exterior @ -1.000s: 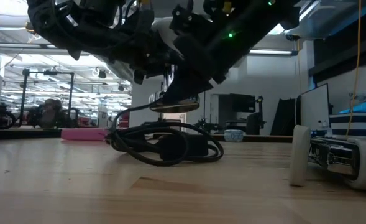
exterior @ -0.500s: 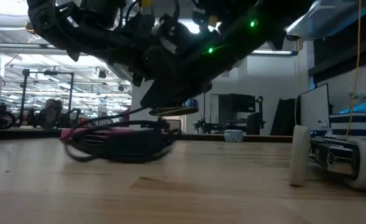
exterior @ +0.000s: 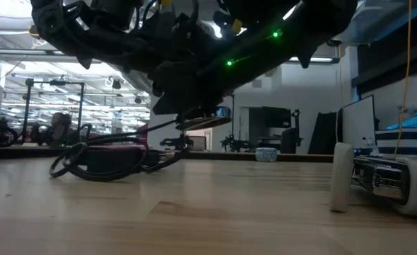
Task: Screw lightbulb
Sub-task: Remove the lightbulb from the lamp
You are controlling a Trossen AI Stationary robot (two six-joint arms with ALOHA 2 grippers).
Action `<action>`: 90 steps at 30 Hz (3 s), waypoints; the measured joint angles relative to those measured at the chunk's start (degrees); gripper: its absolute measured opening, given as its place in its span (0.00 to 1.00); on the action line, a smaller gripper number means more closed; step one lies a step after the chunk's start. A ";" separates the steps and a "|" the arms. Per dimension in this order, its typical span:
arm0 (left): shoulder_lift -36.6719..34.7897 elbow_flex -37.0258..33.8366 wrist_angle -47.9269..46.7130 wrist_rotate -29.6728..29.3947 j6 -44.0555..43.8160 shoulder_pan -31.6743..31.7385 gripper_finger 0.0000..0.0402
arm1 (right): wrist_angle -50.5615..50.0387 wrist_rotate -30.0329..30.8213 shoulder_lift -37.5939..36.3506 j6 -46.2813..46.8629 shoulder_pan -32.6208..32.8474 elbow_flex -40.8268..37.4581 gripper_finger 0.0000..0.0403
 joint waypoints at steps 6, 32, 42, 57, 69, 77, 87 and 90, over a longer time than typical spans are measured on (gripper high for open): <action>-0.02 0.02 0.06 0.21 0.07 0.58 0.38 | 1.83 -4.82 -3.65 -8.51 1.48 -0.02 0.34; -0.02 0.02 16.91 0.63 -22.48 4.27 0.37 | -17.93 6.25 -16.08 -10.77 5.66 -0.02 0.34; 0.02 0.87 16.78 2.90 -22.50 4.16 0.35 | -10.15 7.96 -7.85 -10.94 5.75 0.00 0.34; 0.00 1.01 17.08 4.15 -22.60 3.90 0.38 | -11.39 26.33 -4.23 -10.30 5.70 0.00 0.34; 0.00 1.01 16.35 5.45 -20.99 4.16 0.39 | -27.08 35.02 -4.23 -10.70 6.44 0.00 0.34; 0.00 1.01 16.56 4.92 -19.92 4.53 0.39 | -32.66 44.36 -4.23 -16.01 9.80 0.00 0.34; -0.02 1.01 15.59 10.77 -17.63 4.55 0.39 | -35.29 50.88 -5.78 -24.85 13.59 -0.04 0.34; -0.02 1.01 15.03 12.72 -18.10 4.93 0.39 | -38.68 51.03 -7.66 -22.52 14.12 -0.04 0.34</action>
